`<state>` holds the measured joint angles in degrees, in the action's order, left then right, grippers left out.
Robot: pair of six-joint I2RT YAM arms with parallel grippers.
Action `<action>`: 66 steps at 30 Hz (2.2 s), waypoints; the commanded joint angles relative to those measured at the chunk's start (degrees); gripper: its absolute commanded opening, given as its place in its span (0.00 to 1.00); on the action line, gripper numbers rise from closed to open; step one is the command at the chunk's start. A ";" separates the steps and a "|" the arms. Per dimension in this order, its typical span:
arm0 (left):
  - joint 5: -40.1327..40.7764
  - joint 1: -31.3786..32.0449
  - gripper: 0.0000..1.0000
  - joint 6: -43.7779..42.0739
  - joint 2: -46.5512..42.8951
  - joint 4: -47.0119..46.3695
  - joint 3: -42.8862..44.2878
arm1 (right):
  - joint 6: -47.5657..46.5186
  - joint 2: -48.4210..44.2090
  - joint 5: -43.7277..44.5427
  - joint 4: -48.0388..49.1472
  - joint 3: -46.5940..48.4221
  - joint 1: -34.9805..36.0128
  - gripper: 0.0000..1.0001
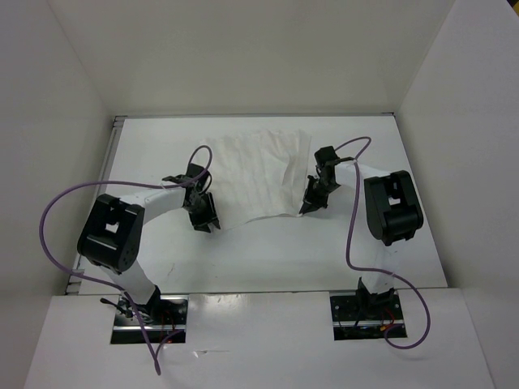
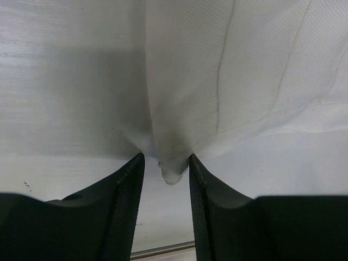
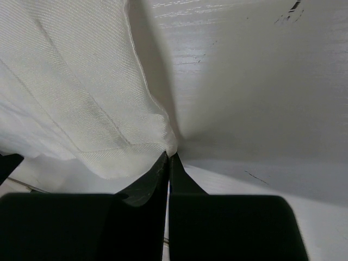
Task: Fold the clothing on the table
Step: Flatten the skirt out
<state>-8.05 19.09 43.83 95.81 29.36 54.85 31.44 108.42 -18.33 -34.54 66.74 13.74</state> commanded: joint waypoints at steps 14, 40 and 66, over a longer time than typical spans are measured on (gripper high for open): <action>0.15 1.30 0.00 1.96 8.51 -8.09 -0.89 | -1.12 -4.70 2.41 -4.12 -1.96 0.50 0.00; 0.41 -3.27 0.00 -6.82 -0.74 -1.95 12.18 | -3.23 -17.55 4.26 -9.93 8.91 -8.90 0.00; -6.18 -10.75 0.00 -8.33 -12.39 -7.22 13.74 | 1.86 -35.11 7.18 -11.24 0.36 -2.58 0.00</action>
<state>-19.03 11.29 34.26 85.97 18.22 80.34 30.83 74.41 -11.14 -39.92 80.82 10.04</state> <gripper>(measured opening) 0.014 0.004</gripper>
